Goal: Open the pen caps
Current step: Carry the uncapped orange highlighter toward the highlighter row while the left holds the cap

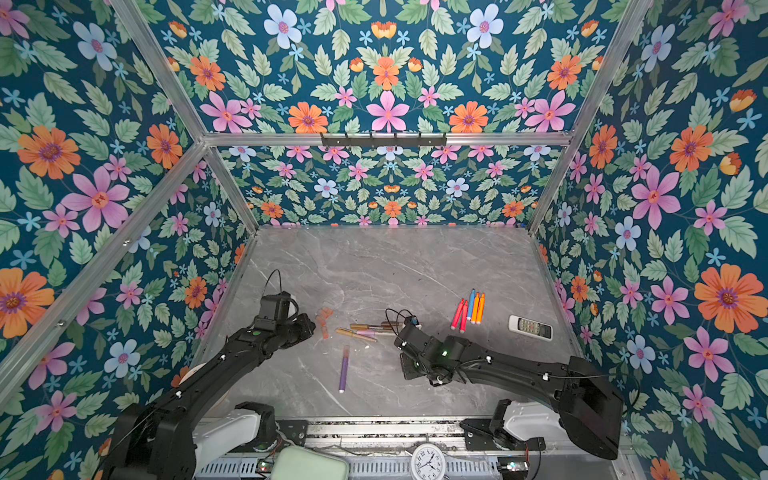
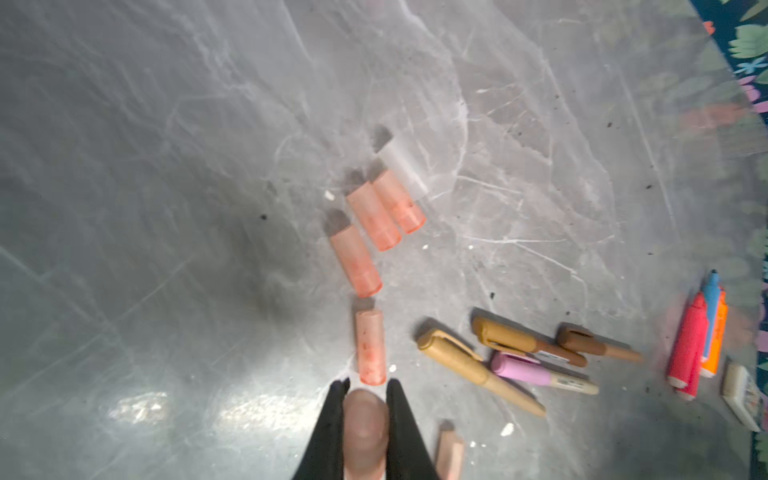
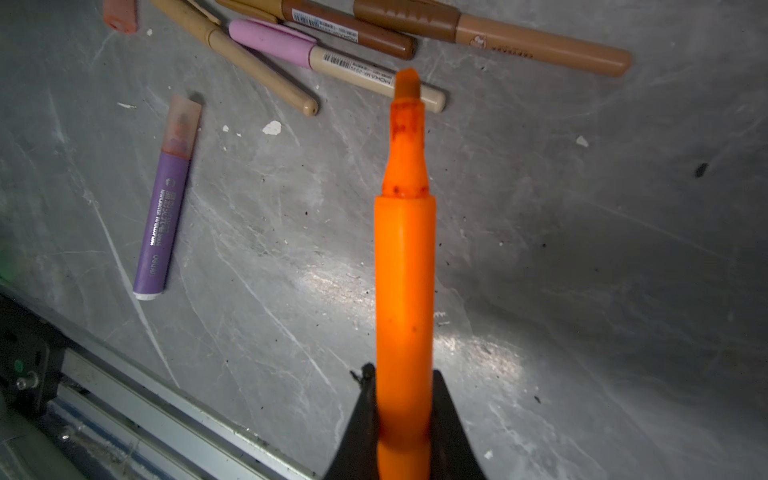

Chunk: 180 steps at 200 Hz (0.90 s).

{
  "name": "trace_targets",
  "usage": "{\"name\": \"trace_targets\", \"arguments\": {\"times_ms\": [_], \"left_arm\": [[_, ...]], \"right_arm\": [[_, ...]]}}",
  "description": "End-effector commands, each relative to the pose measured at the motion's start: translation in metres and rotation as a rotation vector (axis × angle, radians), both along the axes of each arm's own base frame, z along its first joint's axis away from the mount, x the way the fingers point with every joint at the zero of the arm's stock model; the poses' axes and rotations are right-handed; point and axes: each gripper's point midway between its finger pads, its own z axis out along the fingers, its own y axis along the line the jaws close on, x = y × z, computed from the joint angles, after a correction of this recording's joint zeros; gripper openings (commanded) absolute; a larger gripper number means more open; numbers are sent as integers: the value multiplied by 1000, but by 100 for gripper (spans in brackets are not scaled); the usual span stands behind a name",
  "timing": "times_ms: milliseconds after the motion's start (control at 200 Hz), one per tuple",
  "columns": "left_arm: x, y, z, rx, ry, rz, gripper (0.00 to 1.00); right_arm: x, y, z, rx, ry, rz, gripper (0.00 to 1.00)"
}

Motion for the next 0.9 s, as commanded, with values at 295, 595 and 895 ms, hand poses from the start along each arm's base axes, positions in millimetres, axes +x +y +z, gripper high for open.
{"name": "trace_targets", "arguments": {"times_ms": [295,595,895], "left_arm": [[-4,8,-33,46,20,13,1],[13,9,-35,44,2,27,6],[21,5,-35,18,1,15,32]], "right_arm": [[6,-2,-1,-8,-17,-27,0],[4,-7,-2,-17,-16,-36,0],[2,-11,-3,-21,-14,-42,0]]}}
